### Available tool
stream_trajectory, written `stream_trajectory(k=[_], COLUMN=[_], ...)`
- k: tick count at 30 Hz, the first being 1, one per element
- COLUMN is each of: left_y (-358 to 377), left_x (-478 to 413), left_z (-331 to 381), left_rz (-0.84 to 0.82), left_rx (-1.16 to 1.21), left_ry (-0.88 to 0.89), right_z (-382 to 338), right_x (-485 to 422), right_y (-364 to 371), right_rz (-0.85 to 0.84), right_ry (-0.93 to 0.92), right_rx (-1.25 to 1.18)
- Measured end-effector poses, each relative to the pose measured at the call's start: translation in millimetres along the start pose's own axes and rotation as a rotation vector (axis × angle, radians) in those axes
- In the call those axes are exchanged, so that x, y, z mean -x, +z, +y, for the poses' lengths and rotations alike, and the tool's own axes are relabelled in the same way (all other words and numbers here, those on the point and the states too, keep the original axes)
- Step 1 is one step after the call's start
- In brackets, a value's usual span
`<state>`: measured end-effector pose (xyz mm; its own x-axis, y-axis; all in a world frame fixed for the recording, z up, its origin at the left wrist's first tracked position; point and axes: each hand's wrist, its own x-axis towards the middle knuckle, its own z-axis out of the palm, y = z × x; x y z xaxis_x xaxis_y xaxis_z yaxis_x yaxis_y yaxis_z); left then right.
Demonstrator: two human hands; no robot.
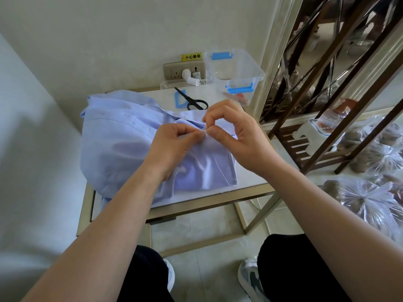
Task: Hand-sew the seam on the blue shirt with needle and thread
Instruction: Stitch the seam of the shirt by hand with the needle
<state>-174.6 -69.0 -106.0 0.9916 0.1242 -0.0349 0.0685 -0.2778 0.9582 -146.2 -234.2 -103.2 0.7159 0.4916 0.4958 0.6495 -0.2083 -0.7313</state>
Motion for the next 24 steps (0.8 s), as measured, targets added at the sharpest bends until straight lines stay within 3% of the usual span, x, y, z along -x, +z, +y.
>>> stream_trajectory(k=[3, 5, 7, 8, 9, 11, 15, 17, 20, 24], left_y=[-2, -3, -3, -3, -3, -3, -2, -2, -1, 0], left_x=[-3, -5, -7, -7, -8, -7, -5, -4, -5, -3], left_z=[-3, -5, -6, -7, -7, -8, -6, -5, -6, -4], left_rz=[0.084, 0.145, 0.187, 0.196, 0.196, 0.181, 0.138, 0.122, 0.116, 0.093], left_rx=[0.004, 0.026, 0.046, 0.047, 0.048, 0.042, 0.019, 0.021, 0.037, 0.05], left_ry=[-0.015, -0.006, 0.011, 0.014, 0.019, 0.037, 0.055, 0.056, 0.056, 0.058], right_z=[-9, -14, -19, -20, -21, -22, -14, -11, -5, -1], right_x=[1, 2, 7, 9, 10, 10, 4, 2, 3, 0], right_y=[-3, -10, -19, -21, -22, -21, -12, -3, 8, 13], right_rz=[-0.204, -0.553, -1.06, -1.249, -1.335, -1.221, -0.438, -0.178, 0.017, 0.129], right_ry=[0.165, 0.437, 0.612, 0.618, 0.601, 0.596, 0.558, 0.474, 0.401, 0.376], right_rx=[-0.508, -0.754, -0.747, -0.714, -0.695, -0.681, -0.379, -0.176, 0.005, 0.076])
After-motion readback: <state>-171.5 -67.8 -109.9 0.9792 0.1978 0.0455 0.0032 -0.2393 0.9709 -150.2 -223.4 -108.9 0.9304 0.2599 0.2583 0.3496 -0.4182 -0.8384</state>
